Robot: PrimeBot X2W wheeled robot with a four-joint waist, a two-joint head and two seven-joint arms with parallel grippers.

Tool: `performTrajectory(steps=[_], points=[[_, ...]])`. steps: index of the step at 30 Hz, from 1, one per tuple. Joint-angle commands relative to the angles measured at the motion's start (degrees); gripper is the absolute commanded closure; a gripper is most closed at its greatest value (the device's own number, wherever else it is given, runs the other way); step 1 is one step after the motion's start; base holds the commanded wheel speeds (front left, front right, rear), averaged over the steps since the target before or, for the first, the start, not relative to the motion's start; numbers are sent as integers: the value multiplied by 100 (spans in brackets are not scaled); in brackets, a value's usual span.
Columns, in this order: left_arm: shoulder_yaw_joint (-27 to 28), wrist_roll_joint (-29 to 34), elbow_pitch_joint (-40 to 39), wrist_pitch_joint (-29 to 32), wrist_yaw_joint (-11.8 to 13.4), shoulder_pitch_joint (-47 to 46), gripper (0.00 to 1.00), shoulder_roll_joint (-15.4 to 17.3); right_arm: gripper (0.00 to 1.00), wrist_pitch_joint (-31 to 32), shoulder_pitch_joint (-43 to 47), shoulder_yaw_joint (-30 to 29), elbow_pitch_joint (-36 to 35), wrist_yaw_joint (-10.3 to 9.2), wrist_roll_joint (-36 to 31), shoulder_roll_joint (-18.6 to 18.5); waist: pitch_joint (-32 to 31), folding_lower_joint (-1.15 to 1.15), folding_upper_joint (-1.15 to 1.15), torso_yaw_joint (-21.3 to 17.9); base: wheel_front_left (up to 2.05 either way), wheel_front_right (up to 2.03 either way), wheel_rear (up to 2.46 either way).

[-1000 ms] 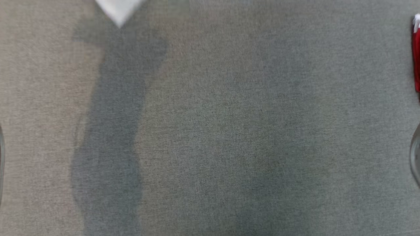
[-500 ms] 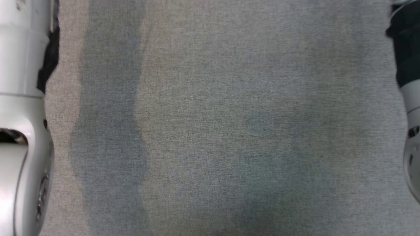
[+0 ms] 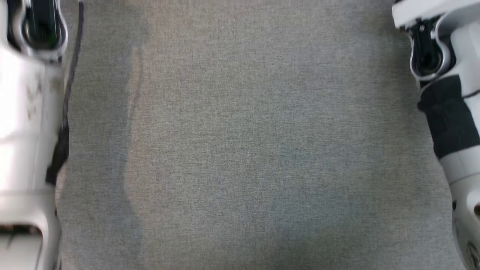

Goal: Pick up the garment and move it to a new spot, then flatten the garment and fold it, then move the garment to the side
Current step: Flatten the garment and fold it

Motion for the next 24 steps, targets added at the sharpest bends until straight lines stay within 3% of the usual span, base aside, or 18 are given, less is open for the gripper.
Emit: performTrajectory(steps=[1, 5, 12, 18, 24], points=[[74, -32, -323, -12, 14, 470, 100, 119, 100, -26, 264, 82, -131, 3, 176, -73, -161, 0, 0, -27, 0, 0, 0], [173, -122, -1039, -29, 191, 1473, 100, 179, 100, -26, 755, 251, -415, 3, 458, -188, -395, 0, 0, 9, 0, 0, 0], [192, -210, -2392, -77, 616, 3799, 100, -70, 100, -27, 2217, 282, -1241, 3, 807, -326, -1137, 0, 0, 133, 0, 0, 0], [-143, 270, -2786, -106, 745, 5273, 100, -164, 100, -27, 3482, 92, -1870, 3, 897, -262, -1804, 0, 0, 206, 0, 0, 0], [-265, 344, -2963, -118, 834, 6362, 100, -363, 100, -27, 4601, -256, -2341, 3, 902, -146, -2426, 0, 0, 316, 0, 0, 0]])
